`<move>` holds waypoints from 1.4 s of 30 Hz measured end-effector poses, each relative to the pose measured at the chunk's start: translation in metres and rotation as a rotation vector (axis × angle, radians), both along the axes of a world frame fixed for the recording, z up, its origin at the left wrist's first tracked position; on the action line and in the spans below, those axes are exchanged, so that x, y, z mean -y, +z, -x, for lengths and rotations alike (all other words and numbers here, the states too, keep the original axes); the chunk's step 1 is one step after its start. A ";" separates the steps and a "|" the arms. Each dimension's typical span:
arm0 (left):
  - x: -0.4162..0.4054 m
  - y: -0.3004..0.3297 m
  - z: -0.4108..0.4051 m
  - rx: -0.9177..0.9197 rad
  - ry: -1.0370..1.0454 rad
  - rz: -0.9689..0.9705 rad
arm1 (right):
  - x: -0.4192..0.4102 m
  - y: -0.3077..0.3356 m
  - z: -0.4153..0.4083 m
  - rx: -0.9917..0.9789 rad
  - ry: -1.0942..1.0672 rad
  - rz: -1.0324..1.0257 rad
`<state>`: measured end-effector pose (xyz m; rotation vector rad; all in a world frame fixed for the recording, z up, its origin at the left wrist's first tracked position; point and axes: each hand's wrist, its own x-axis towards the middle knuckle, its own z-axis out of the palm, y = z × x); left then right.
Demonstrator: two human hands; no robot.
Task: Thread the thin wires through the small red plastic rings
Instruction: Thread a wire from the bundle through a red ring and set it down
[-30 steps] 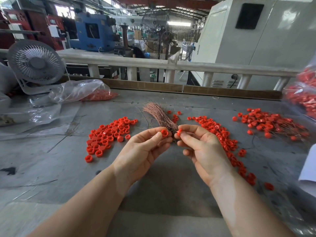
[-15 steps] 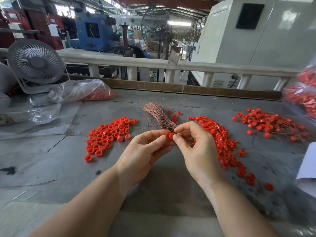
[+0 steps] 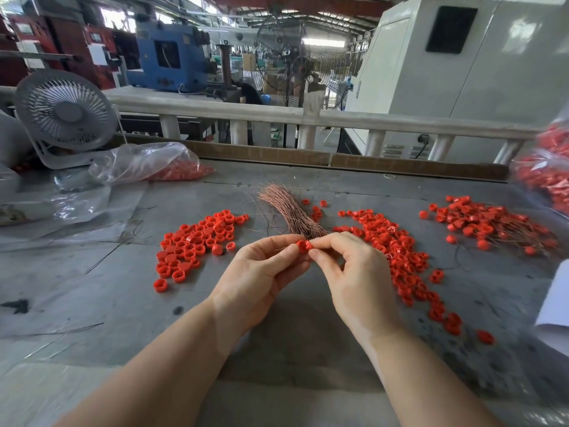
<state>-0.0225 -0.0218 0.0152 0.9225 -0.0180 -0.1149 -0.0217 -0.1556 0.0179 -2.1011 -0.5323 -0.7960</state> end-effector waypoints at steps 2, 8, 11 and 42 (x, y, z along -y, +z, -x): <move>0.000 0.000 0.000 0.004 0.002 -0.001 | 0.000 0.000 0.000 -0.030 0.009 -0.029; 0.001 0.001 0.001 0.039 0.028 -0.028 | 0.000 0.000 0.000 -0.043 0.038 -0.133; 0.002 0.002 0.002 0.064 0.051 -0.045 | -0.001 -0.001 -0.001 -0.031 0.036 -0.135; 0.002 -0.002 0.003 0.211 0.091 -0.224 | -0.001 0.001 0.001 0.113 0.011 -0.015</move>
